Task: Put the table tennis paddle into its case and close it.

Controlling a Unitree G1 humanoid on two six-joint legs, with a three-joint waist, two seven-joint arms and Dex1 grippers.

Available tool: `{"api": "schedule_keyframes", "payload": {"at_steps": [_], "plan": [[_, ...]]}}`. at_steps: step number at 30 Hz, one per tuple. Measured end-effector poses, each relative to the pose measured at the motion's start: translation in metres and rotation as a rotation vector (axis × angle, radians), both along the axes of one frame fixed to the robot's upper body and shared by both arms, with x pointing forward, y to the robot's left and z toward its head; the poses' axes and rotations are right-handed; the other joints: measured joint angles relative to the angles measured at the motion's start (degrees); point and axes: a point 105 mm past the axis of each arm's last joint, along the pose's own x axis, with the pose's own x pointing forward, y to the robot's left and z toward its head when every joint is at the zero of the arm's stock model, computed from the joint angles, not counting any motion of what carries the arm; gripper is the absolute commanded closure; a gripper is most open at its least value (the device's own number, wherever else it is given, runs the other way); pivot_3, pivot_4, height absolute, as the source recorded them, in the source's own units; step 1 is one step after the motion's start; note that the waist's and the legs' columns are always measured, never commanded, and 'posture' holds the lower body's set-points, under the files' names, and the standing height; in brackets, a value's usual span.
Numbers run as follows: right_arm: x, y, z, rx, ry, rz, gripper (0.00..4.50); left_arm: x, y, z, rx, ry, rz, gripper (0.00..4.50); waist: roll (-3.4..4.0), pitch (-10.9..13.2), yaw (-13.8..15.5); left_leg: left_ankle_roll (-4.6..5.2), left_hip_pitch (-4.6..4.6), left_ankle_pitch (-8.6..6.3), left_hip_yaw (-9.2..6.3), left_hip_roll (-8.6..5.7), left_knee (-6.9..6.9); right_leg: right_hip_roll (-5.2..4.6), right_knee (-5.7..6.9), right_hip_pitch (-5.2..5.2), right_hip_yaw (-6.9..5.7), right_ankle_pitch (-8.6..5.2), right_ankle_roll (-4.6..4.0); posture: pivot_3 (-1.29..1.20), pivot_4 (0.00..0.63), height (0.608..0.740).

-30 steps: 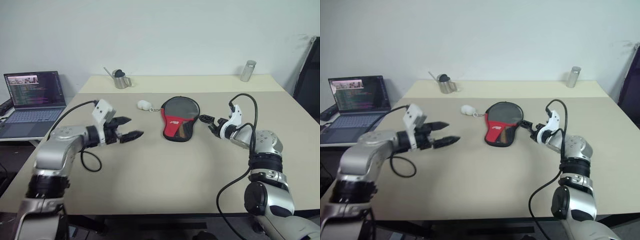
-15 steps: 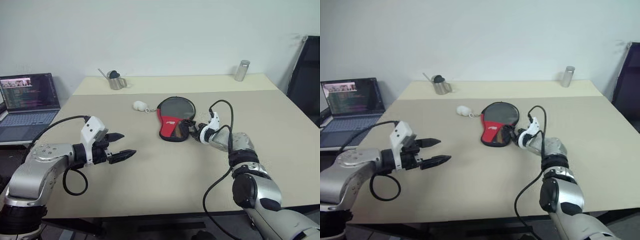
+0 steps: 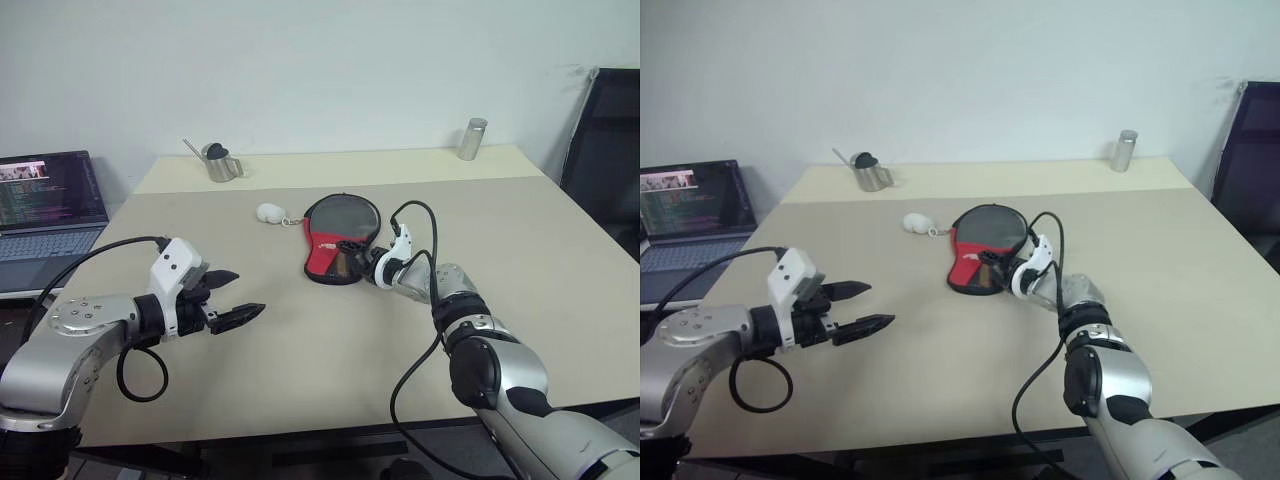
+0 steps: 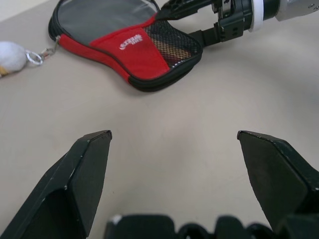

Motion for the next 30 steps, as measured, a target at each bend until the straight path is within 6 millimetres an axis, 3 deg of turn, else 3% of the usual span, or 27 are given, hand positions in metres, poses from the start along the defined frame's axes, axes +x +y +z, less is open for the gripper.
{"api": "schedule_keyframes", "payload": {"at_steps": [1, 5, 15, 24, 30], "plan": [[0.0, 0.003, 0.001, 0.002, -0.001, 0.005, 0.0, 0.0, 0.0, 0.0, 0.0, -0.003, 0.002, 0.09, 0.0, 0.0, 0.0, 0.0, 0.0, 0.0, 0.01, 0.0, 0.0, 0.0, 0.0, 0.0, 0.01, 0.0, 0.0, 0.0, 0.15, 0.74], [0.0, 0.006, 0.0, -0.001, -0.001, 0.004, 0.88, 0.002, 0.0, 0.002, 0.003, -0.019, 0.008, 0.0, 0.0, 0.0, 0.22, 0.0, -0.04, 0.0, -0.03, -0.01, 0.0, -0.01, -0.05, 0.01, -0.02, 0.0, 0.0, 0.0, 0.15, 0.74], [0.002, 0.001, -0.004, -0.02, -0.003, -0.016, 4.4, 0.003, -0.003, 0.003, 0.013, -0.036, -0.008, 0.0, 0.0, 0.0, 0.21, 0.0, -0.05, 0.0, -0.04, -0.01, -0.02, -0.01, -0.06, 0.0, -0.03, 0.0, 0.0, 0.0, 0.15, 0.74], [-0.002, -0.005, -0.004, -0.033, -0.008, 0.006, 4.46, 0.009, -0.004, 0.002, 0.02, -0.043, -0.019, 0.0, -0.01, 0.0, 0.4, 0.0, -0.06, 0.0, -0.05, -0.01, -0.01, -0.01, -0.09, 0.01, -0.05, 0.0, 0.0, 0.0, 0.15, 0.74], [-0.016, -0.014, -0.008, -0.091, -0.011, 0.077, 4.46, 0.014, -0.007, -0.001, 0.022, -0.038, -0.034, 0.0, -0.01, 0.0, 1.45, 0.0, -0.1, -0.01, -0.08, -0.01, -0.03, -0.02, -0.15, 0.0, -0.08, 0.0, 0.0, 0.0, 0.15, 0.74]]}}
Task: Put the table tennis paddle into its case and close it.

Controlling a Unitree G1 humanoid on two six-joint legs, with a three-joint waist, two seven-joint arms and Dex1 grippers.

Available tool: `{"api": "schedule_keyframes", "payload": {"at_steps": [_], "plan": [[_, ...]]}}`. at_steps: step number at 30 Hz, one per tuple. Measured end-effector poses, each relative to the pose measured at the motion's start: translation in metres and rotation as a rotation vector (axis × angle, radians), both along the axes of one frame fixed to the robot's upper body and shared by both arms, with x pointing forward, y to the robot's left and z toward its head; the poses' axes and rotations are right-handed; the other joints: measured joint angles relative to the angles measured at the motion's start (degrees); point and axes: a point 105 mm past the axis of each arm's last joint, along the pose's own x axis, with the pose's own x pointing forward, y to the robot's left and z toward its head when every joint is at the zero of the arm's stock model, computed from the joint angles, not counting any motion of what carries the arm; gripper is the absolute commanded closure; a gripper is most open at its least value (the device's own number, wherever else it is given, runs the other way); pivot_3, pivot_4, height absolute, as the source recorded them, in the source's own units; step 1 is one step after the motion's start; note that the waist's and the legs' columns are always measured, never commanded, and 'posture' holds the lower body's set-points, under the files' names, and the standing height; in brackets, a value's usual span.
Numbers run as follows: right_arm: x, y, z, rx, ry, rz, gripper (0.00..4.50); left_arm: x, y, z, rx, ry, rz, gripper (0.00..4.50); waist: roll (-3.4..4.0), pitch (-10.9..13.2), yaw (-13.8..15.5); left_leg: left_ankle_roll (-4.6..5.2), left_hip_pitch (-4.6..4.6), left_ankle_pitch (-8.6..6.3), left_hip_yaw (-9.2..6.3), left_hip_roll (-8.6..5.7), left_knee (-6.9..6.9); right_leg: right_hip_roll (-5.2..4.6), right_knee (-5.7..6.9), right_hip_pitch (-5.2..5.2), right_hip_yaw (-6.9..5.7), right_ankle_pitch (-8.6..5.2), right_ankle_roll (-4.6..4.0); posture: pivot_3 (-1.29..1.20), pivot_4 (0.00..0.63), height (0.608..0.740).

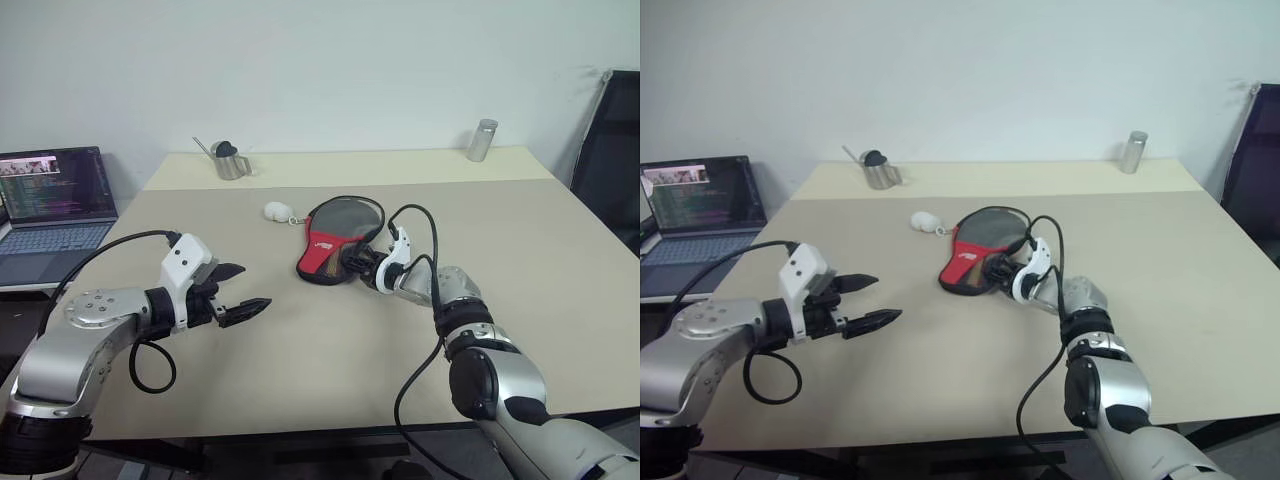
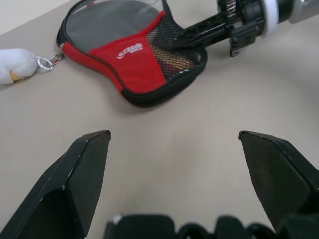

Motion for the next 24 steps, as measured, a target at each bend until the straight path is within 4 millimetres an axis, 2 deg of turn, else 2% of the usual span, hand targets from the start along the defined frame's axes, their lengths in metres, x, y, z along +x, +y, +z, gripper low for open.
{"api": "schedule_keyframes", "payload": {"at_steps": [8, 13, 15, 24], "plan": [[-0.049, -0.018, -0.01, -0.079, 0.027, 0.167, 4.46, 0.0, -0.008, -0.002, 0.001, 0.016, -0.057, 0.0, 0.0, 0.0, 0.73, 0.01, -0.03, -0.01, -0.02, -0.01, -0.02, 0.0, -0.05, 0.0, -0.03, 0.0, 0.0, 0.0, 0.15, 0.74], [-0.099, -0.037, -0.022, -0.149, 0.045, 0.281, 4.46, 0.007, -0.011, 0.001, 0.0, 0.019, -0.095, 0.0, 0.0, -0.01, 1.54, 0.04, -0.03, -0.03, -0.05, -0.01, -0.03, 0.0, -0.12, 0.03, -0.07, -0.01, 0.01, 0.0, 0.15, 0.74], [-0.112, -0.042, -0.024, -0.163, 0.044, 0.311, 4.46, 0.009, -0.012, 0.0, 0.006, 0.028, -0.101, 0.0, 0.0, -0.01, 1.6, 0.07, -0.02, -0.04, -0.04, -0.02, -0.03, 0.0, -0.12, 0.04, -0.07, -0.01, 0.01, 0.0, 0.15, 0.74], [-0.151, -0.066, -0.032, -0.182, 0.036, 0.388, 4.46, 0.017, -0.023, -0.002, 0.004, 0.036, -0.162, 0.0, -0.06, -0.04, 1.79, 0.08, -0.01, -0.05, -0.06, -0.03, -0.01, -0.01, -0.19, 0.12, -0.12, -0.02, 0.02, 0.0, 0.15, 0.74]]}}
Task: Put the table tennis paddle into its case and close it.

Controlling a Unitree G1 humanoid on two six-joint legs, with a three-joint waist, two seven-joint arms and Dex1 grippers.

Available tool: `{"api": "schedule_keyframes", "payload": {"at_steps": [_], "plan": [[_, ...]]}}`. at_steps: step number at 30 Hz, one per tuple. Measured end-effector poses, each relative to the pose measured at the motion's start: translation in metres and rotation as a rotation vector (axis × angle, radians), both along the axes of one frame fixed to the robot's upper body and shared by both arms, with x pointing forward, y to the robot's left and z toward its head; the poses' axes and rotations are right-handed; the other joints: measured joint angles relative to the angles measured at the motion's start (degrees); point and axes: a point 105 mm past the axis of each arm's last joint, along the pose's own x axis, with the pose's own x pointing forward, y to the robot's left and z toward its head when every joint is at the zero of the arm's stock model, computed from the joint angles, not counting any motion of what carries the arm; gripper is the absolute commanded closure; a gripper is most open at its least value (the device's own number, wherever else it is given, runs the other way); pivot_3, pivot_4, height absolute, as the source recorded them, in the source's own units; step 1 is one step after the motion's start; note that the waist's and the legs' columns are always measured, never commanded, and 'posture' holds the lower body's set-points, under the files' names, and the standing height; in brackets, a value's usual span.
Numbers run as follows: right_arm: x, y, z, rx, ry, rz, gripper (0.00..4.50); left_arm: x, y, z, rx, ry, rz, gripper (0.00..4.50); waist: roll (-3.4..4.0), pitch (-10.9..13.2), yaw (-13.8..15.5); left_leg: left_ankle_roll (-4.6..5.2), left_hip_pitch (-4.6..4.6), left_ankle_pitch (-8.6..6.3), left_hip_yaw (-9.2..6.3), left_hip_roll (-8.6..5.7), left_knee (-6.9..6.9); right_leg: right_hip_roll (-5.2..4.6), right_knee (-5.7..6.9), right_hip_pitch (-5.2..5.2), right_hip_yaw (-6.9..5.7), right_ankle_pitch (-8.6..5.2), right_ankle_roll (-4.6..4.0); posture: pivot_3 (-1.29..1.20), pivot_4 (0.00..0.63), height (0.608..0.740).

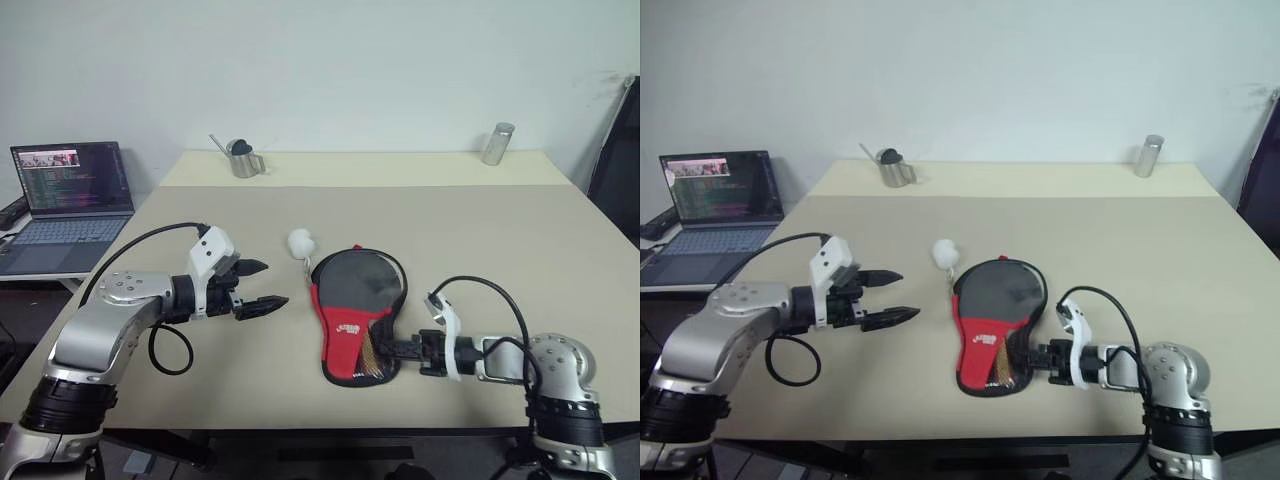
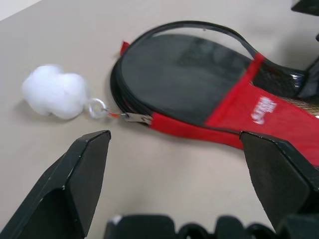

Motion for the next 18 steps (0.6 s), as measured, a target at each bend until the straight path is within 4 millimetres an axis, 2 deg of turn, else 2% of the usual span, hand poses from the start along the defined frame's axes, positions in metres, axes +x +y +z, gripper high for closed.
{"api": "schedule_keyframes", "payload": {"at_steps": [8, 17, 18], "plan": [[-0.019, -0.011, -0.004, -0.013, 0.024, 0.045, 4.46, 0.007, -0.003, 0.002, 0.002, -0.008, -0.023, 0.0, -0.04, -0.02, 0.03, 0.04, 0.0, -0.02, -0.01, 0.01, 0.0, 0.0, -0.03, 0.04, -0.02, -0.01, 0.01, 0.0, 0.15, 0.74], [-0.024, -0.01, -0.005, -0.004, 0.031, 0.05, 4.46, 0.009, -0.005, 0.0, 0.009, -0.007, -0.033, 0.0, -0.05, -0.03, 0.02, 0.04, 0.01, -0.02, -0.01, 0.02, 0.0, 0.0, -0.02, 0.04, -0.02, -0.01, 0.01, 0.0, 0.15, 0.74], [-0.024, -0.01, -0.005, -0.007, 0.029, 0.051, 4.23, 0.009, -0.005, 0.0, 0.01, -0.009, -0.033, 0.0, -0.05, -0.03, 0.02, 0.04, 0.01, -0.02, -0.01, 0.02, 0.0, 0.0, -0.02, 0.03, -0.02, -0.01, 0.01, 0.0, 0.15, 0.74]]}}
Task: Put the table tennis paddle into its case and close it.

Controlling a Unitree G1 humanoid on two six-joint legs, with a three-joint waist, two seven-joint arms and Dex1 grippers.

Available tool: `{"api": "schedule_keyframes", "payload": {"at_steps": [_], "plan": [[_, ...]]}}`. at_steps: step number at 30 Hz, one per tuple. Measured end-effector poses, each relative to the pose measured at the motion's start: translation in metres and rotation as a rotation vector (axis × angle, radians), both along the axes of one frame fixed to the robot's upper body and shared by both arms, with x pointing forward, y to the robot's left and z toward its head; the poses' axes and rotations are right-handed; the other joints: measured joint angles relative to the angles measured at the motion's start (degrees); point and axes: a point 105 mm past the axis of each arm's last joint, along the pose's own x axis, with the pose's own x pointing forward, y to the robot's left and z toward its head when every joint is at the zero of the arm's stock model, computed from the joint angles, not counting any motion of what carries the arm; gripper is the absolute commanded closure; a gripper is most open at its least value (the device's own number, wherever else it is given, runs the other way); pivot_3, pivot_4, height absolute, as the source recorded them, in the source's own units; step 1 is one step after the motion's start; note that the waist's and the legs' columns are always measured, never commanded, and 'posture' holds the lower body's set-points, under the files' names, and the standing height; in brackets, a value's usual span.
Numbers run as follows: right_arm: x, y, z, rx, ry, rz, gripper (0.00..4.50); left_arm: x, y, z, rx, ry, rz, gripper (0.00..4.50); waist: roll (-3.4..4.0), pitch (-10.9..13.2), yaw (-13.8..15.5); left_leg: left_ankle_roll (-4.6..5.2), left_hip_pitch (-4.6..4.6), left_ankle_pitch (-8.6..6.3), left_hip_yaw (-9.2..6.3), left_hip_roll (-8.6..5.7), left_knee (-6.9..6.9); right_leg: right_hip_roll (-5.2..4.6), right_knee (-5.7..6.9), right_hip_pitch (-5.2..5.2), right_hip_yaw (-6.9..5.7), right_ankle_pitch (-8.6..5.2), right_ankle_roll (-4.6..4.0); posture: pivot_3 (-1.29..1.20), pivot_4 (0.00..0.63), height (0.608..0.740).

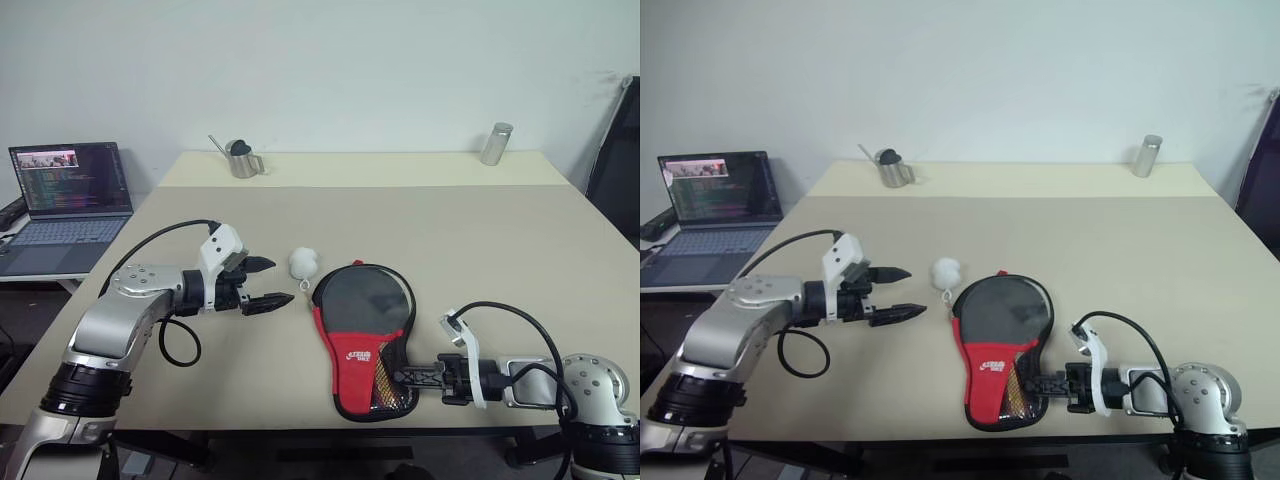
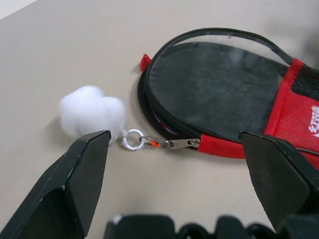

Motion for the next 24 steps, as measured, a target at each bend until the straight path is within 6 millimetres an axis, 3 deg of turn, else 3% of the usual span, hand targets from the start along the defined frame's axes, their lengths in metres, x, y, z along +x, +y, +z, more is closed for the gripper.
{"api": "schedule_keyframes", "payload": {"at_steps": [2, 9, 14, 17, 19, 24], "plan": [[-0.001, 0.0, -0.001, -0.006, 0.005, 0.005, 3.8, 0.0, 0.0, 0.0, 0.001, 0.0, 0.0, 0.0, 0.0, 0.0, 0.0, 0.0, 0.0, 0.0, 0.0, 0.0, 0.0, 0.0, 0.0, 0.0, 0.0, 0.0, 0.0, 0.0, 0.15, 0.74], [-0.004, 0.0, 0.001, 0.001, 0.012, 0.034, 1.5, 0.0, 0.0, 0.0, 0.004, 0.001, -0.001, 0.0, 0.0, 0.0, -0.03, 0.03, 0.0, -0.02, 0.01, 0.0, 0.02, 0.0, 0.04, 0.0, 0.0, 0.0, 0.0, 0.0, 0.15, 0.74], [-0.005, -0.013, 0.01, -0.007, -0.011, 0.061, 0.05, 0.001, -0.001, -0.001, 0.003, -0.001, -0.001, 0.0, 0.0, 0.0, -0.01, 0.12, 0.0, -0.07, 0.0, -0.03, 0.06, 0.0, 0.03, 0.03, -0.01, 0.0, 0.01, 0.0, 0.15, 0.74], [-0.012, -0.045, 0.025, -0.113, -0.102, 0.088, 0.05, 0.002, 0.002, 0.002, 0.002, -0.008, 0.008, 0.0, -0.01, 0.01, 0.38, 0.22, -0.05, -0.12, -0.02, -0.08, 0.09, -0.02, 0.0, 0.05, -0.1, -0.05, 0.1, 0.0, 0.15, 0.74], [-0.014, -0.06, 0.046, -0.159, -0.234, 0.137, 0.05, 0.004, 0.008, 0.003, -0.008, -0.009, 0.036, 0.0, -0.04, 0.03, 0.44, 0.27, -0.01, -0.15, -0.02, -0.05, 0.09, -0.01, -0.03, 0.14, -0.16, -0.08, 0.14, 0.0, 0.15, 0.74], [0.002, -0.046, 0.11, -0.124, -0.607, 0.248, 0.05, 0.011, 0.011, 0.01, -0.043, -0.034, 0.076, 0.0, -0.17, 0.1, -0.44, 0.27, 0.26, -0.15, 0.1, 0.03, 0.08, -0.01, 0.04, 0.31, -0.05, -0.06, 0.14, 0.0, 0.15, 0.74]]}}
